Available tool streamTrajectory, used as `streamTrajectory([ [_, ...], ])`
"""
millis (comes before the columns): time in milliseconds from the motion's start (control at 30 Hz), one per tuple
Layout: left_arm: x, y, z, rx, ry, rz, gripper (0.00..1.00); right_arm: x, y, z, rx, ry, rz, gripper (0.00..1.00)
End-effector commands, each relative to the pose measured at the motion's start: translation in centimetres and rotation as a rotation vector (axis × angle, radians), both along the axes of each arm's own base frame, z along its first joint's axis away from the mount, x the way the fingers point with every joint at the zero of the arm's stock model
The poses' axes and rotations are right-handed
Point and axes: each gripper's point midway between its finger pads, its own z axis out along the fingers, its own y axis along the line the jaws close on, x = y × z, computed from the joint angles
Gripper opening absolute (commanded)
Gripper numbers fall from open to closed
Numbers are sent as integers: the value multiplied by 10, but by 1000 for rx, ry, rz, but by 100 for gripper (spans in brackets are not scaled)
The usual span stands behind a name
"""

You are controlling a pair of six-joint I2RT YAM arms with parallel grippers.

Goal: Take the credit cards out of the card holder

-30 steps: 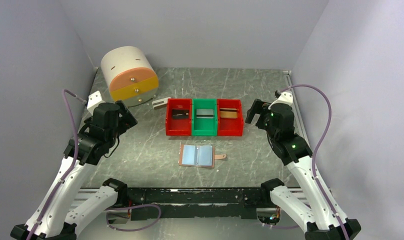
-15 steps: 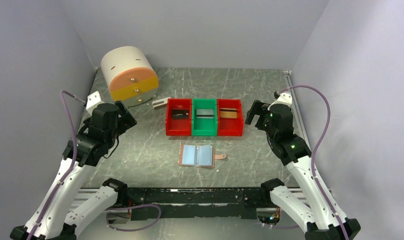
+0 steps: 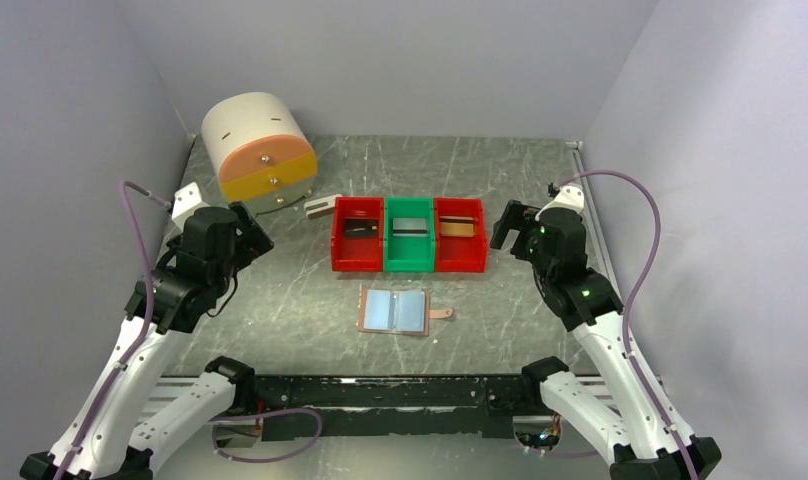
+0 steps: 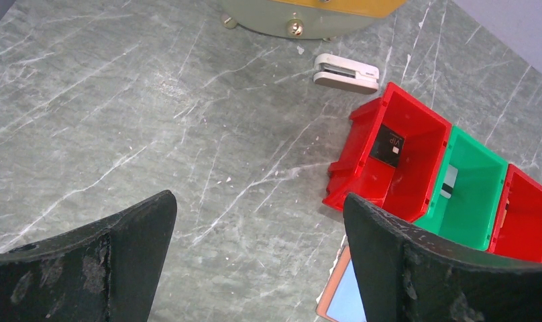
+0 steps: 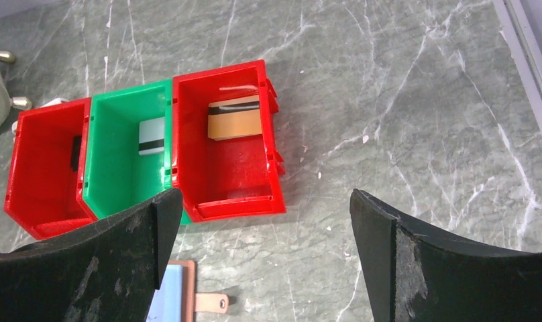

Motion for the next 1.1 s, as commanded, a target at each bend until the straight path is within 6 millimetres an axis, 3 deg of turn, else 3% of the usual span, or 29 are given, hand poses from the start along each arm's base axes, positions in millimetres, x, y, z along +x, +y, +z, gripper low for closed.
streamTrajectory([
  [0,1,3,10,1,-29,10,100,-1,-2,-1,4,-1,-5,100],
  [600,2,2,10,1,-28,7,100,-1,1,5,16,-29,13,100],
  [1067,4,1,13,2,-33,3,100,4,-2,-4,-11,42,-17,100],
])
